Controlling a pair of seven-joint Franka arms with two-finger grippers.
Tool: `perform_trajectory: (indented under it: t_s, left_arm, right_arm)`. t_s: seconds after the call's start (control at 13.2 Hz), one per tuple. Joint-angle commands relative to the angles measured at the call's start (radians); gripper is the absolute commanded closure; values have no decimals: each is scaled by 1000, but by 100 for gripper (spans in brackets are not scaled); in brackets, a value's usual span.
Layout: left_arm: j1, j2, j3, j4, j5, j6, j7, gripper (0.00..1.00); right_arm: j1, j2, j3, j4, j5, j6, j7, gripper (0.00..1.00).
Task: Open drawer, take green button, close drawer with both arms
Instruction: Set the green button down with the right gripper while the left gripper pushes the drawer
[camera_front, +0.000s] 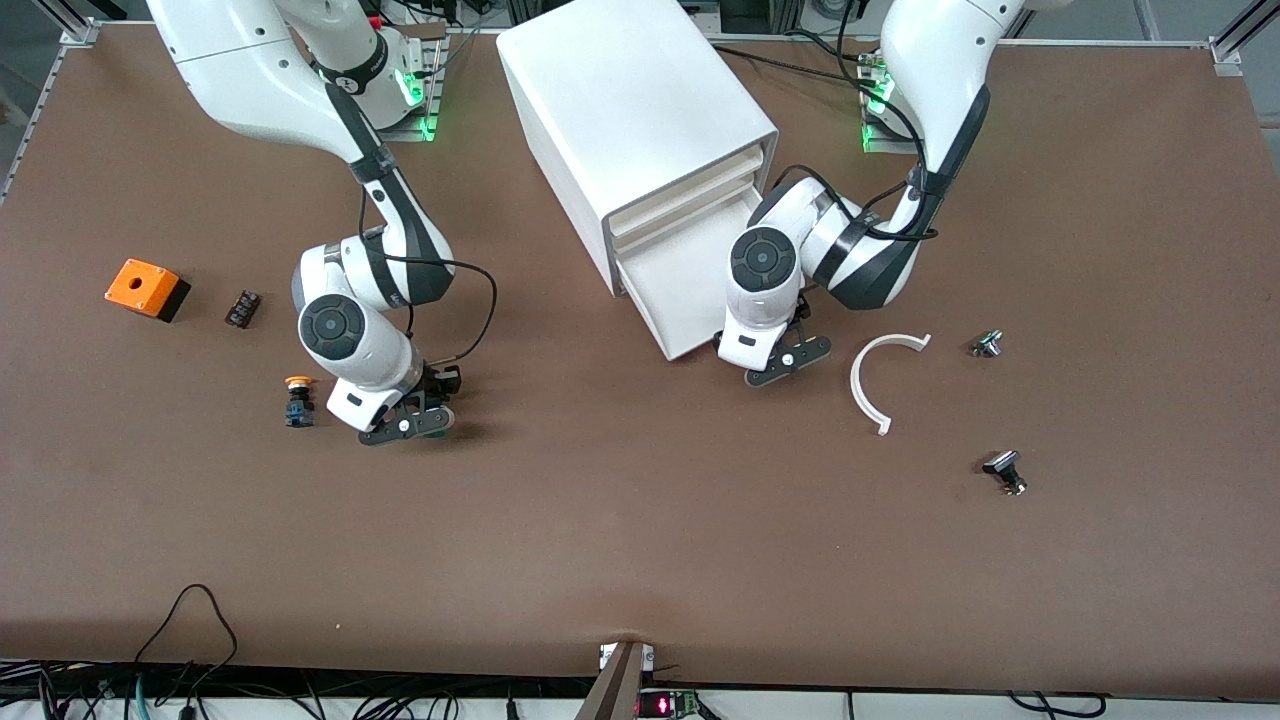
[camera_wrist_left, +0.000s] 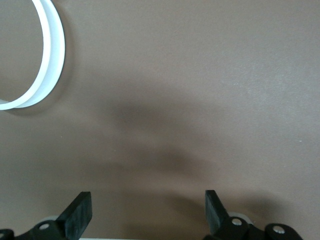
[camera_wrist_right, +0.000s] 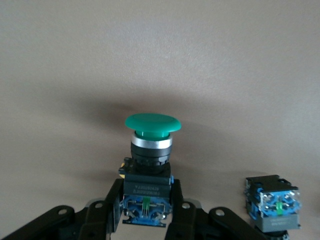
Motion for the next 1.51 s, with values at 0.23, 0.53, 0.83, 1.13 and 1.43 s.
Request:
perform_trajectory:
  t_s: [0.23, 0.53, 0.83, 1.13, 1.43]
  left_arm:
    - [22, -28, -54, -82, -16, 16, -5, 1]
    - [29, -29, -58, -82, -142, -13, 4, 1]
    - [35, -28, -100, -80, -241, -47, 4, 1]
    - [34, -26, -137, -82, -269, -97, 4, 1]
    - [32, -11, -170, -80, -326, -133, 4, 1]
  right_arm:
    - [-31, 8, 10, -9, 6, 17, -23, 29]
    - [-40, -70, 6, -5, 6, -47, -23, 0]
    - [-87, -233, 6, -2, 7, -242, -34, 0]
    - [-94, -382, -43, 1, 7, -382, -35, 0]
    - [-92, -506, -67, 21, 6, -506, -54, 0]
